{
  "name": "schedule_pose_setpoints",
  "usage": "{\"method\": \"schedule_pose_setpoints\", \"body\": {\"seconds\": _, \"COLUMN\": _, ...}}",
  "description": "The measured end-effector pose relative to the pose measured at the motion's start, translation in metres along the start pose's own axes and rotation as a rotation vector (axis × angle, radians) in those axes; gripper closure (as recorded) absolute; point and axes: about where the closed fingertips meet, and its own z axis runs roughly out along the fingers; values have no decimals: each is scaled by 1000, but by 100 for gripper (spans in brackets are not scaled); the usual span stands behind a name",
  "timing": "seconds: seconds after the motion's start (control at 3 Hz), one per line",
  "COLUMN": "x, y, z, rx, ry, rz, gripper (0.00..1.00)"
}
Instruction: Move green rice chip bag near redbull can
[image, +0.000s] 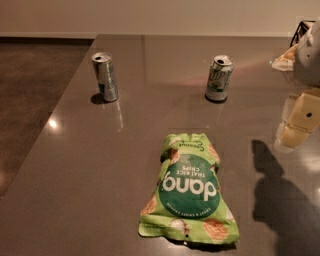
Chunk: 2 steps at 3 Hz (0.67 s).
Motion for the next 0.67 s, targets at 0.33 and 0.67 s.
{"method": "schedule_pose_setpoints", "body": {"seconds": 0.33, "x": 0, "y": 0, "z": 0, "rx": 2, "ry": -1, "rz": -1, "gripper": 0}}
{"method": "schedule_pose_setpoints", "body": {"seconds": 0.67, "x": -14, "y": 5, "z": 8, "rx": -23, "ry": -11, "rz": -61, "gripper": 0}}
